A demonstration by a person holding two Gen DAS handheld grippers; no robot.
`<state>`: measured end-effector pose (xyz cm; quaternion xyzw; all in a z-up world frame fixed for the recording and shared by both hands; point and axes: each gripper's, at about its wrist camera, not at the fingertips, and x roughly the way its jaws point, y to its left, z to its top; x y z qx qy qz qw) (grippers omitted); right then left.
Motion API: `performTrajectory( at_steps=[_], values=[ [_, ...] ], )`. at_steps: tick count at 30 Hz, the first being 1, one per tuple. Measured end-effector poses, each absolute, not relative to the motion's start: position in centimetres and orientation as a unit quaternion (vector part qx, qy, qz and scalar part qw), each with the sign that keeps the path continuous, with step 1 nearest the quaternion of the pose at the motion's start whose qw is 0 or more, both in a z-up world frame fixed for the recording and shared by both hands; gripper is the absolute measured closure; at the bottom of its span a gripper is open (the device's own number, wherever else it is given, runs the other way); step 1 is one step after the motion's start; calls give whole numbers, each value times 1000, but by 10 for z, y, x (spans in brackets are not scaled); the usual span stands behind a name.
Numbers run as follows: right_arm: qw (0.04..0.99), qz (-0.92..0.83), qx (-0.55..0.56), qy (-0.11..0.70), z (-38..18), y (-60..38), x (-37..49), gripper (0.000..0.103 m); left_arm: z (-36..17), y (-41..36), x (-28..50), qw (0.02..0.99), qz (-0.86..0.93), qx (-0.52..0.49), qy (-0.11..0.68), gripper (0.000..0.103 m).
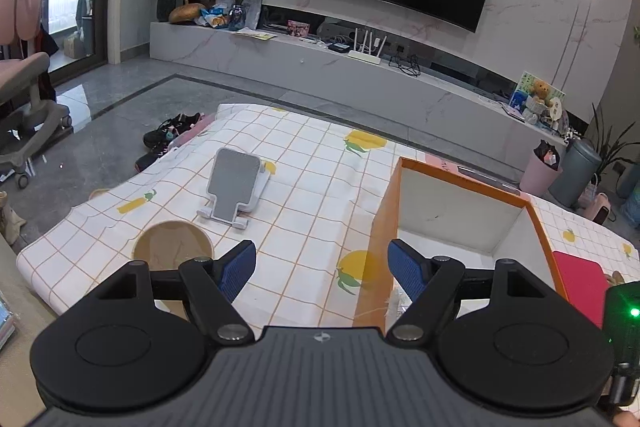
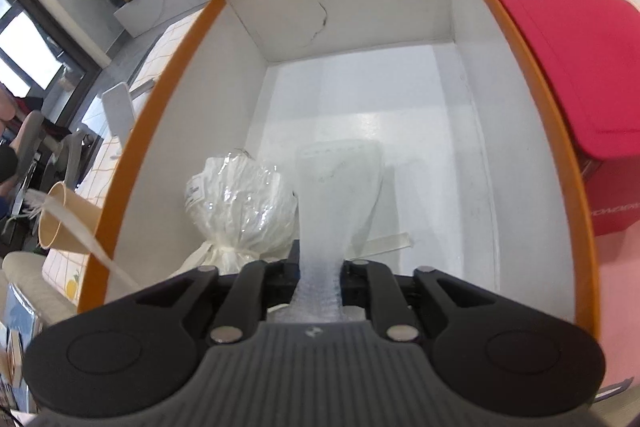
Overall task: Organize soft objects
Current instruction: 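Open both tools to drop the bundle and bag into the orange box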
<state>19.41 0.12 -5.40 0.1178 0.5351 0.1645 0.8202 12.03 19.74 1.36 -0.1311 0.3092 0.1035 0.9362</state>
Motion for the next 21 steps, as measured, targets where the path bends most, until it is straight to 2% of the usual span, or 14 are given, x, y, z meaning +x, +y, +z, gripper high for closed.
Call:
performTrajectory(
  at_steps=[1,3,7,9,14,16,17,18,19,20,21],
  values=[
    [819,167,124,535,-54,0,194,79,13,197,121,937,101,-129,310,15],
    [821,164,126,533,-52,-2,194,47,13,194,122,938,96,-116,313,15],
    [818,177,142,528,-43,-11,188,35,14,189,121,939,103,-98,312,15],
    [814,186,150,529,-36,-15,184,20,15,189,121,939,100,-102,312,15],
    [816,228,144,511,-14,-17,171,17,18,186,119,940,100,-104,310,15],
    [826,234,144,492,-4,-19,169,17,18,186,119,940,100,-105,310,15],
    [834,236,140,478,2,-22,168,21,18,186,120,939,100,-105,311,15],
    [843,239,129,465,9,-23,165,32,18,185,120,939,101,-105,312,15],
    [848,240,118,458,13,-23,166,37,18,185,120,939,100,-105,311,15],
    [852,240,105,453,15,-22,167,55,18,185,120,939,100,-105,311,15],
    [854,242,91,452,14,-19,170,79,17,184,120,939,99,-105,312,15]
  ],
)
